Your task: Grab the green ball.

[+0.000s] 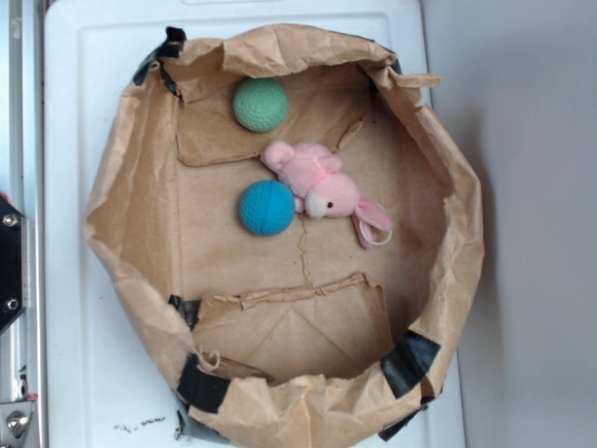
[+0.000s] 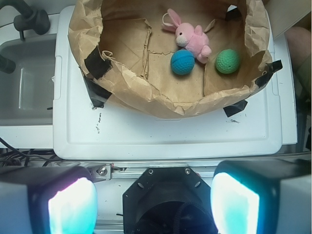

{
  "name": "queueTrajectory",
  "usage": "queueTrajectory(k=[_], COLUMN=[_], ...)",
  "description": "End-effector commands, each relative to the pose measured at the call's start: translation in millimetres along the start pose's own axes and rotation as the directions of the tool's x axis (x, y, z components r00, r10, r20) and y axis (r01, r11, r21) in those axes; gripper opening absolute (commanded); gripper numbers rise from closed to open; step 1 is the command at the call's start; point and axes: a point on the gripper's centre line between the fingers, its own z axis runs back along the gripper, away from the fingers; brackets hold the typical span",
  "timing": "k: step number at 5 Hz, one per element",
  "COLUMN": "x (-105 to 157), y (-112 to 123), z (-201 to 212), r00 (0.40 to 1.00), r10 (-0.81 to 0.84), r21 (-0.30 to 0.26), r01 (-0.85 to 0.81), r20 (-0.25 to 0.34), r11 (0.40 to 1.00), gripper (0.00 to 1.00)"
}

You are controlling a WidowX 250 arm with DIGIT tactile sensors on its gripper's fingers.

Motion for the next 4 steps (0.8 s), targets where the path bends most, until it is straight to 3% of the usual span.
queueTrajectory(k=[1,2,4], x=[0.0,26.3,65.5], y=[0.0,-14.7,-20.1], z=[0.0,-11.4,-35.4], r00=[1.000,0.998,0.980], r10=[0.000,0.062,0.189], r21=[0.000,0.022,0.036], r01=[0.000,-0.062,-0.191], r20=[0.000,0.021,0.057], r11=[1.000,0.998,0.981], gripper=[1.00,1.00,1.00])
